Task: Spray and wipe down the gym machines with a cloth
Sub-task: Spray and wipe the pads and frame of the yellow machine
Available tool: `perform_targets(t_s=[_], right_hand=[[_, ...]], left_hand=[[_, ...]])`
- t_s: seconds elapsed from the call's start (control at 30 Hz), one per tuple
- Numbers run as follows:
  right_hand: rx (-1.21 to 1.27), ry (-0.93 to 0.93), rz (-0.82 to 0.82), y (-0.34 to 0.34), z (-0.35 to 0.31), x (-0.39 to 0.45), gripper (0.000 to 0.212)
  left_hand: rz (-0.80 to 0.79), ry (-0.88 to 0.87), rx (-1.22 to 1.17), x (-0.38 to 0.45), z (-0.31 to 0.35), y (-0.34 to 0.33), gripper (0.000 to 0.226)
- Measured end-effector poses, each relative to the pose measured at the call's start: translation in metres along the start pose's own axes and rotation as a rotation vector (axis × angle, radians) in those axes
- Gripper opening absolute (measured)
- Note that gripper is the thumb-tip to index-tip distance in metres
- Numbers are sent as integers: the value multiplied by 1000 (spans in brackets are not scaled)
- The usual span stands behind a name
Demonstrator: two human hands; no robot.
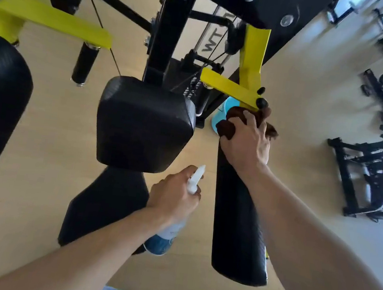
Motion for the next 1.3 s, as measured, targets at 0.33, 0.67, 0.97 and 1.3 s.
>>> perform_targets(t_s=[0.33, 0.67, 0.97, 1.3], right_hand=[[-1045, 776, -623, -77, -61, -50, 55], [-869, 912, -661, -57, -50, -126, 47], [-493, 700, -162, 5, 1, -76, 45], [-81, 696, 91, -26, 46, -249, 31]], left_hand=[[-44, 13, 3, 9, -19, 30, 28], [30, 43, -15, -19, -28, 20, 29], [254, -20, -39, -70, -13, -12, 22], [294, -53, -99, -114, -8, -46, 29]])
Point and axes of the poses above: each hand's wrist, its own x-axis towards the middle knuckle, its own y-axis out of the back of the hand, z = x × y, the point moved 2 cm from there along x, towards the middle knuckle, and after that the axes turned 11 degrees about -x, right-handed, at the moved point
